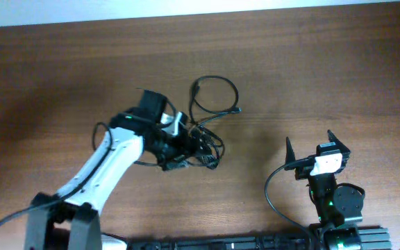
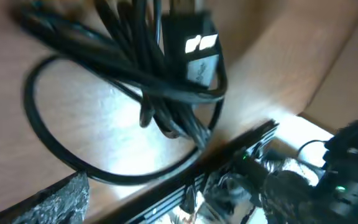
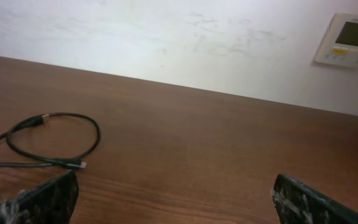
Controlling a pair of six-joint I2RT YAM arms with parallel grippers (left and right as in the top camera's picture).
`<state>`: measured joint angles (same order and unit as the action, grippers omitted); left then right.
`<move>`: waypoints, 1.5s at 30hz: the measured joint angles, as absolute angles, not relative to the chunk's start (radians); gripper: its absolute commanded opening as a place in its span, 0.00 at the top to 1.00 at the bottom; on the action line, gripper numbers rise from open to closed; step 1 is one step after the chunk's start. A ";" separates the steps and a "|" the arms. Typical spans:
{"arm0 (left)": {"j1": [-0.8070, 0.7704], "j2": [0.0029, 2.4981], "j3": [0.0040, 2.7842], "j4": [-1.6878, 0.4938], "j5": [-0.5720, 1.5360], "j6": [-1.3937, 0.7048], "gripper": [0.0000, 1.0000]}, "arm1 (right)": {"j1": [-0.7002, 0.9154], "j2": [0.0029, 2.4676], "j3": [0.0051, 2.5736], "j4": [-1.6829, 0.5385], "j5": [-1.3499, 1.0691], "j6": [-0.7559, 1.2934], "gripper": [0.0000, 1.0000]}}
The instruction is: Untangle cables
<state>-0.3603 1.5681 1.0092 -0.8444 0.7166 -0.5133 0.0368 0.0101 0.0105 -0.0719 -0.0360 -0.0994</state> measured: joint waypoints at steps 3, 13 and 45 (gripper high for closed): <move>-0.413 1.610 1.008 -0.776 0.595 -0.574 0.27 | 0.037 0.047 0.028 -0.116 -0.053 0.065 0.02; -0.415 1.663 1.011 -0.532 0.376 -0.564 1.00 | 0.037 0.616 0.606 -0.649 -0.309 0.136 0.16; -0.276 1.676 1.019 -0.556 0.386 -0.348 0.95 | 0.381 1.497 0.628 -0.020 -0.535 0.369 0.54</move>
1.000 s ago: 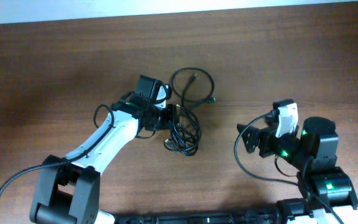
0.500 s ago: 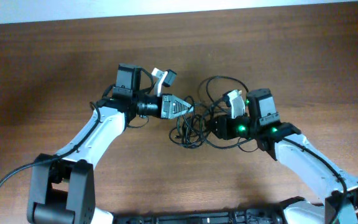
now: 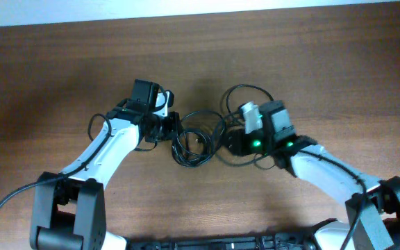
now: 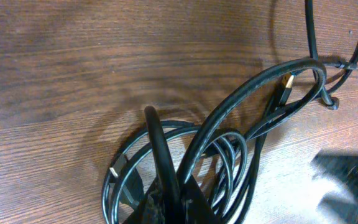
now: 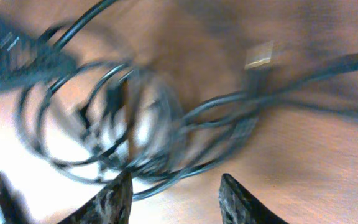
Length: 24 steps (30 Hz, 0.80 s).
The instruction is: Untangle cables
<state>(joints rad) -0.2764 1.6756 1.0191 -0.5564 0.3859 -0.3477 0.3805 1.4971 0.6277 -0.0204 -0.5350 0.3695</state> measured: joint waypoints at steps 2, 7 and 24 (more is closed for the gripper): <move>-0.279 1.676 1.019 -0.555 0.445 -0.356 0.96 | 0.484 1.497 0.628 -0.012 -0.481 0.361 0.53; -0.279 1.676 1.019 -0.556 0.553 -0.332 0.95 | 0.635 1.519 0.627 0.120 -0.230 0.369 0.57; -0.281 1.676 1.019 -0.583 0.456 -0.332 0.92 | 0.689 1.625 0.628 0.131 -0.181 0.685 0.91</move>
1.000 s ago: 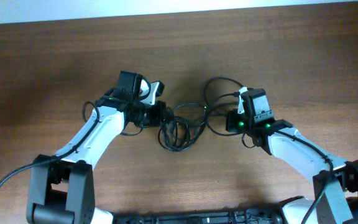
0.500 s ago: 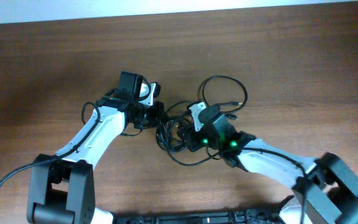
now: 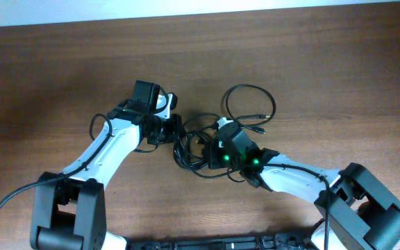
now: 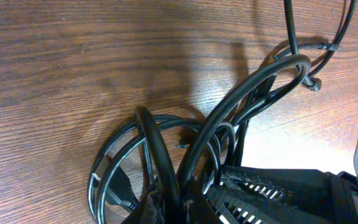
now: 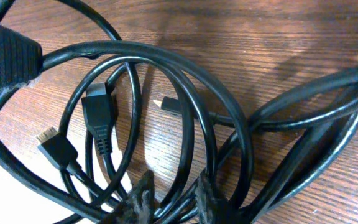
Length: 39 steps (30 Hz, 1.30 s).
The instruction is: Untangle cables
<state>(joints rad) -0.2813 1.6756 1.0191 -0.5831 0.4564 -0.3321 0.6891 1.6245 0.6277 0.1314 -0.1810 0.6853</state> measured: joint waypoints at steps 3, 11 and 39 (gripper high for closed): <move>-0.281 1.676 1.019 -0.604 0.454 -0.332 0.93 | 0.689 1.655 0.628 0.144 -0.165 0.738 0.96; -0.266 1.676 1.019 -0.689 0.245 -0.329 1.00 | 0.476 1.534 0.649 -0.115 -0.189 0.722 0.96; -0.240 1.676 1.047 -0.356 0.355 -0.003 0.34 | 0.341 1.449 0.638 -0.126 -0.458 0.463 0.41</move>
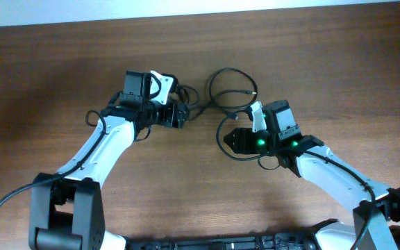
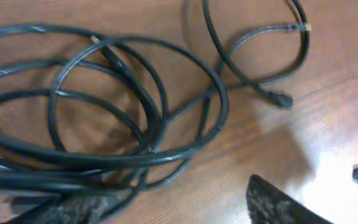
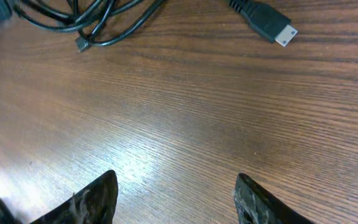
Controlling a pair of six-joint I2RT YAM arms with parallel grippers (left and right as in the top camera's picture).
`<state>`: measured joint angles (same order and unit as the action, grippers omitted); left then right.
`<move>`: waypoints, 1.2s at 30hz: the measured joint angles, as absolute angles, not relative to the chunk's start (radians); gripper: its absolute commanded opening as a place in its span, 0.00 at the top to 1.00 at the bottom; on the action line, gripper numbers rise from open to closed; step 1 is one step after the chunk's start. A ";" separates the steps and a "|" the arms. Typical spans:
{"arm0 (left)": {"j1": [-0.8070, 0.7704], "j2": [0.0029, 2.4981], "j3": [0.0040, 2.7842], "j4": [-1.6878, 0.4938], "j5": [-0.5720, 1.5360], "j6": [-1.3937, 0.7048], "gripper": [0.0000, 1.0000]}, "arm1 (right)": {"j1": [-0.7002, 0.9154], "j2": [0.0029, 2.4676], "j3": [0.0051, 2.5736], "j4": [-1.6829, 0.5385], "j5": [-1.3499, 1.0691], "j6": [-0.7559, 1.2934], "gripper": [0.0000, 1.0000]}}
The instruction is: Untangle cables
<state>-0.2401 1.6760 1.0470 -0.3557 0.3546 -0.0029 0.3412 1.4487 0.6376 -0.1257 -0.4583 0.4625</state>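
Note:
A bundle of black cables (image 2: pixel 98 106) lies in loose loops on the brown table (image 1: pixel 339 76); overhead it sits by my left gripper (image 1: pixel 178 114). That gripper (image 2: pixel 179 208) is open, and some strands cross its left finger (image 2: pixel 73 208). A thin looped cable (image 1: pixel 232 87) lies to the right of the bundle (image 1: pixel 188 96). My right gripper (image 1: pixel 232 141) is open over bare wood (image 3: pixel 178 202). A black plug (image 3: pixel 266 25) and cable strands (image 3: pixel 92 18) lie ahead of it.
The table's far edge meets a white wall (image 1: pixel 200 7) at the top of the overhead view. My two arms reach in from the front edge, left (image 1: pixel 99 156) and right (image 1: pixel 332 173).
Both grippers were shut among the cables at mid-table. Now both are open and apart: the left is further back, the right further right. The cables lie spread out, the thin loop further back.
At first my left gripper held the bundle while my right arm was parked, open, at the front right. Then the right gripper was at the bundle too, and both were shut in it. Now both are open and the cables lie looser.

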 measured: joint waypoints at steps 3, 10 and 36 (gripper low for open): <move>-0.260 1.734 1.048 -0.271 0.230 -0.101 0.92 | 0.341 1.449 0.638 -0.126 -0.458 0.463 0.41; -0.212 1.695 1.047 -0.133 0.634 -0.304 1.00 | 0.341 1.451 0.635 -0.097 -0.488 0.460 0.41; -0.252 1.613 1.063 -0.520 0.151 -0.419 0.13 | 0.343 1.461 0.636 -0.180 -0.364 0.462 0.32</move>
